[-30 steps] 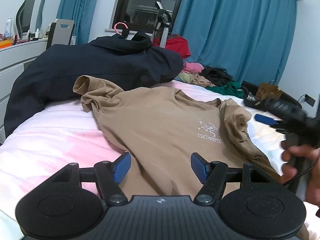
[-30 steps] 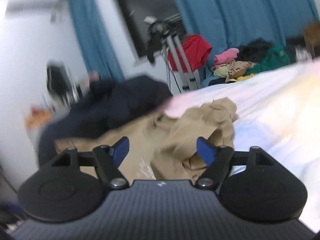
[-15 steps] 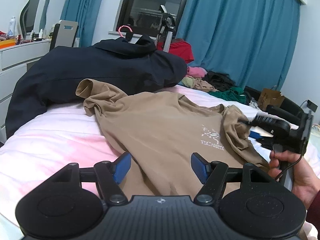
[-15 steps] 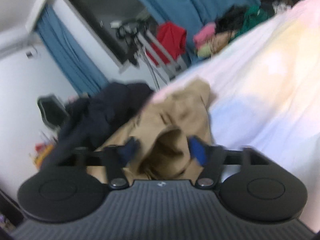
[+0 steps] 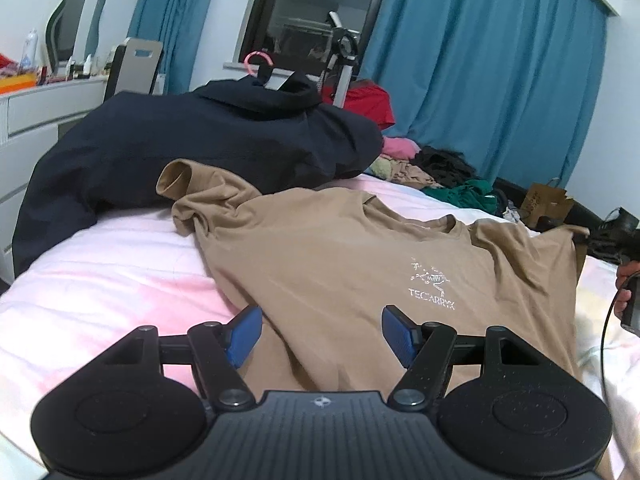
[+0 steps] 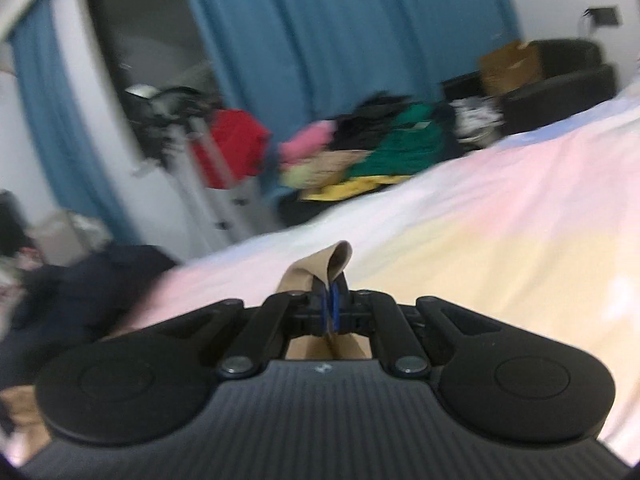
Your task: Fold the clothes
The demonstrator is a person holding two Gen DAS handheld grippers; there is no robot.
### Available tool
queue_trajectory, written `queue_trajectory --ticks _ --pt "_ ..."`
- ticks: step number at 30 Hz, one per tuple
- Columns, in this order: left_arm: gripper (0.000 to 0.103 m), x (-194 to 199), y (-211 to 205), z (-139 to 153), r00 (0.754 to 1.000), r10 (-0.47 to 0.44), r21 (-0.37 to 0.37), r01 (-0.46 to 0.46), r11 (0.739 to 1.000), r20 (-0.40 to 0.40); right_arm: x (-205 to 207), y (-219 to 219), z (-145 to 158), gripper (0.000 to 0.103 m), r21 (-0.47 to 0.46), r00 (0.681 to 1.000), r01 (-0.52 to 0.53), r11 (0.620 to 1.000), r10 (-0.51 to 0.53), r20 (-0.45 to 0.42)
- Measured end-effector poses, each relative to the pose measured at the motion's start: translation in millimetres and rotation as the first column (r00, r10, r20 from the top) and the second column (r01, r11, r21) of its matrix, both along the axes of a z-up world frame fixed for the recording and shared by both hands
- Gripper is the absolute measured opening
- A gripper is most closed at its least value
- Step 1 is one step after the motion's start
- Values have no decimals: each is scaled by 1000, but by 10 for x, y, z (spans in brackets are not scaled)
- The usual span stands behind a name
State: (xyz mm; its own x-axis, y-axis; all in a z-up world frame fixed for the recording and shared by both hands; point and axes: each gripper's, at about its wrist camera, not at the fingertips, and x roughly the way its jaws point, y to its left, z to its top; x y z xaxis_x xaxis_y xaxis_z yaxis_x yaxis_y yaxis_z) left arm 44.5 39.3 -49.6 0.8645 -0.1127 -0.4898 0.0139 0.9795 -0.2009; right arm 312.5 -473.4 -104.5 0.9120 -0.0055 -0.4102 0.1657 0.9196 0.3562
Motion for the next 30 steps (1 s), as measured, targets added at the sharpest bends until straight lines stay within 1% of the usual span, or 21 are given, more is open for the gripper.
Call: queue_trajectory --ticks 2,5,8,9,10,11,12,14,16,18,20,21,23,24,26,29,30 --pt "69 5 -8 -2 1000 2 14 -2 1000 2 23 -150 -142 8 -22 996 75 997 -75 -38" --pt "69 19 7 -13 1000 9 17 -9 1000 -3 -260 -329 -408 11 110 982 186 976 -184 -30" --pt "69 12 30 -8 1000 11 16 -11 1000 1 -546 -503 -669 11 239 956 290 927 -290 -36" --pt "69 -2 40 -3 1000 11 17 -11 1000 7 -681 -501 -704 13 291 950 307 906 -310 -36" --pt "69 -16 44 0 1000 14 22 -14 1000 11 -808 -475 -754 18 343 944 322 882 -328 -45" --pt "69 -26 48 6 1000 15 23 -15 1000 12 -932 -447 -805 37 394 938 335 856 -342 -55" --pt "69 -36 53 11 1000 15 24 -16 1000 12 -1014 -385 -855 59 436 942 324 840 -330 -66" --pt "69 -69 63 22 1000 14 14 -14 1000 9 -1140 -255 -938 73 514 953 293 806 -292 -85" --pt "69 -110 71 36 1000 14 6 -14 1000 8 -1142 -145 -980 74 576 972 230 785 -209 -103" --pt "69 -128 81 44 1000 21 0 -21 1000 5 -1141 -35 -1019 73 633 986 169 756 -126 -113" --pt "69 -121 98 39 999 35 -11 -35 999 -1 -1072 87 -1016 73 621 993 122 774 -90 -82" --pt "69 -118 107 36 999 42 -16 -42 999 -5 -1036 123 -1027 73 606 993 119 787 -88 -81" --pt "69 -111 124 31 998 56 -27 -56 998 -12 -925 116 -1135 73 610 986 161 776 -104 -128" --pt "69 -108 133 28 998 63 -33 -63 997 -16 -906 110 -1172 69 618 986 167 769 -118 -120" --pt "69 -101 150 23 997 77 -43 -78 996 -23 -869 99 -1247 66 633 984 178 754 -145 -104" --pt "69 -91 176 15 995 98 -59 -100 993 -34 -814 83 -1359 68 655 979 193 730 -185 -82" --pt "69 -88 185 13 994 105 -65 -107 992 -38 -795 78 -1396 55 663 977 198 722 -199 -75"
